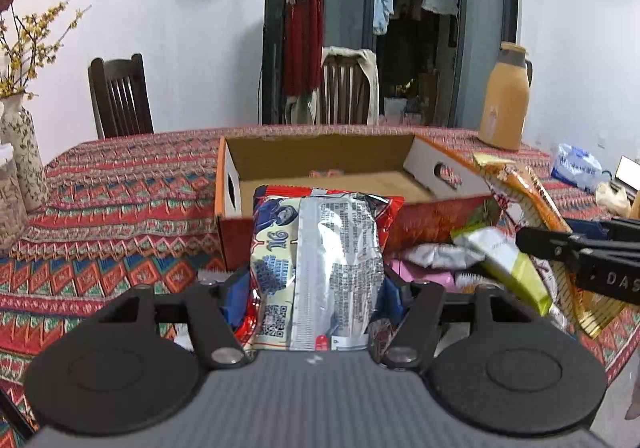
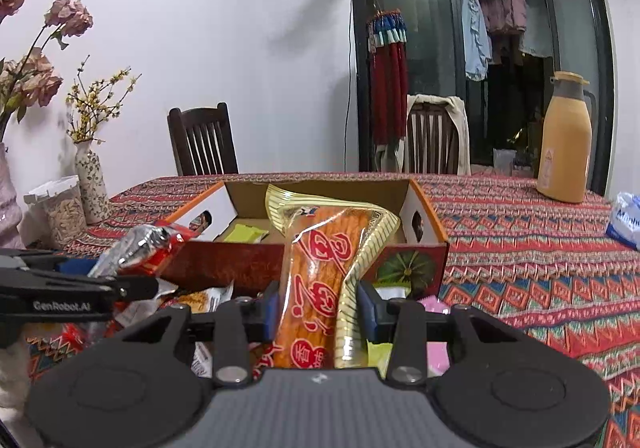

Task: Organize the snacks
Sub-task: 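Lift both packs over the box and open both tools to drop them in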

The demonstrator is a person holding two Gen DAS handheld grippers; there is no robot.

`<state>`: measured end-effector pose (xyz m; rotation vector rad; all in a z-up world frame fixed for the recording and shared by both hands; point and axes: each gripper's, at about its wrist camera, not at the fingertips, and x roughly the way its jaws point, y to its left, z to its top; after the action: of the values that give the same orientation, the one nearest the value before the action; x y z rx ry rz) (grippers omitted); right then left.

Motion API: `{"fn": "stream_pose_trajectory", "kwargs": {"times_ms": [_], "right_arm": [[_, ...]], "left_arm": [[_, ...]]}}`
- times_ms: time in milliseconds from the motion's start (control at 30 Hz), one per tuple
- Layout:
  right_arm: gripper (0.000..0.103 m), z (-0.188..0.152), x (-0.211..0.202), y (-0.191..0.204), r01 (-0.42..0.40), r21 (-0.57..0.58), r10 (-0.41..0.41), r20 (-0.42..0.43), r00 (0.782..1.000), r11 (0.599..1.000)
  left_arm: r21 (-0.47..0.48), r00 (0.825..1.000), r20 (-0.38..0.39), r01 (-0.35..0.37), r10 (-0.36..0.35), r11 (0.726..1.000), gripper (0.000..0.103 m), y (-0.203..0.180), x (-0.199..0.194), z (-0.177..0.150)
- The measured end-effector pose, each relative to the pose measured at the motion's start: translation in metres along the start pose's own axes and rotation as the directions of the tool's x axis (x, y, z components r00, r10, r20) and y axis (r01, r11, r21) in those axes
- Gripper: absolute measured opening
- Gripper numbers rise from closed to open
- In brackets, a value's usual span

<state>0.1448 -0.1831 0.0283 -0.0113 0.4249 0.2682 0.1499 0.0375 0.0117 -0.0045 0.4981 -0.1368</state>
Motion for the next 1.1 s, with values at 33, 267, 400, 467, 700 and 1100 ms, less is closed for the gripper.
{"fn": "stream_pose_trajectory", "kwargs": {"times_ms": [33,267,400,467,700,1100], "right_arm": [[0.038,0.003,0.001,-0.001,0.000,-0.004,0.000,0.004,1.000,1.000],[0.039,0.028,0.013,-0.007,0.000,-0.025,0.001,0.046,0.999,1.000],[0.039,0.042,0.026,-0.010,0.003,-0.038,-0.001,0.053,0.999,0.999],[0.039,0.049,0.034,-0.013,0.002,-0.042,0.000,0.053,0.999,0.999],[0.039,0.075,0.069,-0.027,-0.003,-0.034,0.005,0.045,0.999,0.999],[0.039,0.112,0.149,-0.054,-0.039,0.007,0.039,0.035,0.999,0.999]], "left_arm": [[-0.002,1.000,0.008,0.000,0.000,1.000,0.065,-0.001,-0.001,0.003],[-0.011,0.998,0.061,0.004,-0.003,1.000,0.065,-0.006,0.003,0.028],[-0.020,0.996,0.085,0.002,0.000,1.000,0.065,-0.011,0.012,0.043],[-0.030,0.995,0.095,0.005,-0.002,1.000,0.065,-0.012,0.017,0.051],[-0.071,0.993,0.117,0.001,0.007,0.997,0.065,-0.018,0.041,0.077],[-0.123,0.993,0.099,-0.049,0.061,0.991,0.065,-0.016,0.106,0.105]]}}
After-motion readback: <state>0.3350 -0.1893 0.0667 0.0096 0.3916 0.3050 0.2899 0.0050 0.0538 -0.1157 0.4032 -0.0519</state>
